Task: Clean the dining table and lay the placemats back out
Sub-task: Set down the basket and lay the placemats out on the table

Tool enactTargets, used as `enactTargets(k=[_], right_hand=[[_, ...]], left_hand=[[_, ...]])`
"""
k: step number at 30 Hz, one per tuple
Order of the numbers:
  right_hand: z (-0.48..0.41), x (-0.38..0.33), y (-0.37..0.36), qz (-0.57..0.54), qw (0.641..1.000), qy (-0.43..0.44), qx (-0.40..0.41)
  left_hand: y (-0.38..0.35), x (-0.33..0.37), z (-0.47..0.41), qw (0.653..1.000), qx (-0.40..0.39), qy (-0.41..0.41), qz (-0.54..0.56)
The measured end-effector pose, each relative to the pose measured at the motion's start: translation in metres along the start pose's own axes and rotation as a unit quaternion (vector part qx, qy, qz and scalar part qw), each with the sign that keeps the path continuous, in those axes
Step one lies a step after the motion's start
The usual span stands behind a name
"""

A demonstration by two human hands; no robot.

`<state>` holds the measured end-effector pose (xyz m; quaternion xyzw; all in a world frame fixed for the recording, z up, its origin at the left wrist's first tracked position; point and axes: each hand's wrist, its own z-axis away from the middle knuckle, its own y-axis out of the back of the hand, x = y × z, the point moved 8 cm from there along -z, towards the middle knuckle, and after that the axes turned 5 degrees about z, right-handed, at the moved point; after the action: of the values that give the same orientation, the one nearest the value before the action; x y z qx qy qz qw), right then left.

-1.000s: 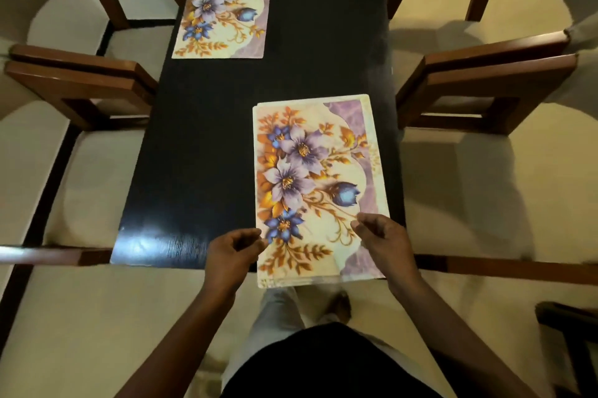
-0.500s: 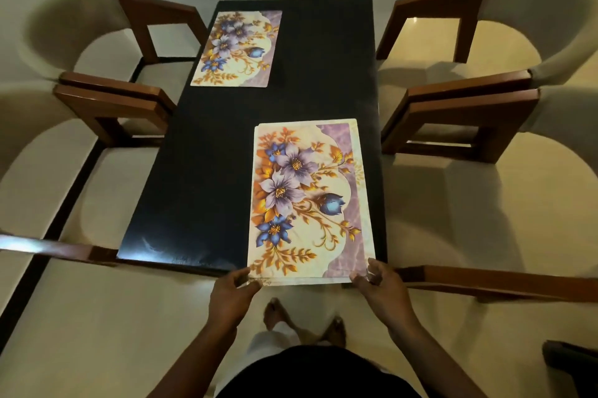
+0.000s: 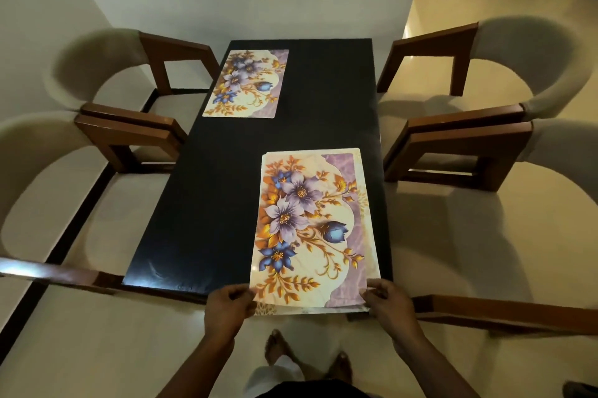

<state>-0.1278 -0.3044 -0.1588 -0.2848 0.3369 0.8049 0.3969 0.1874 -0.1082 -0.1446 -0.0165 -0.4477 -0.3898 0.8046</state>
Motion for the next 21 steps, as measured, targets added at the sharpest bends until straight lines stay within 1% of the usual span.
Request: enactTargets(k=[4, 7, 9, 12, 16, 21], right_hand=[[-0.001, -0.006, 0.002, 0.039, 0.998, 0.040, 0.013], [-0.002, -0.014, 0.010, 0.056, 0.995, 0.072, 0.042], [-0.007, -0.027, 0.019, 0.050, 0.993, 0.093, 0.062], [-0.025, -0.053, 0.030, 0.024, 0.990, 0.115, 0.077], [-0.066, -0.093, 0.037, -0.011, 0.990, 0.121, 0.075], [-0.135, -0.157, 0.043, -0.043, 0.989, 0.110, 0.086]], left_hand=[[-0.001, 0.017, 0.001, 1.000, -0.016, -0.014, 0.008], [0.004, 0.033, 0.002, 0.998, 0.003, -0.056, 0.003], [0.003, 0.049, 0.002, 0.997, 0.008, -0.080, 0.012], [-0.006, 0.075, -0.010, 0.995, 0.005, -0.095, 0.020], [-0.026, 0.129, -0.045, 0.991, -0.022, -0.128, 0.041], [-0.057, 0.207, -0.124, 0.989, -0.042, -0.131, 0.060]])
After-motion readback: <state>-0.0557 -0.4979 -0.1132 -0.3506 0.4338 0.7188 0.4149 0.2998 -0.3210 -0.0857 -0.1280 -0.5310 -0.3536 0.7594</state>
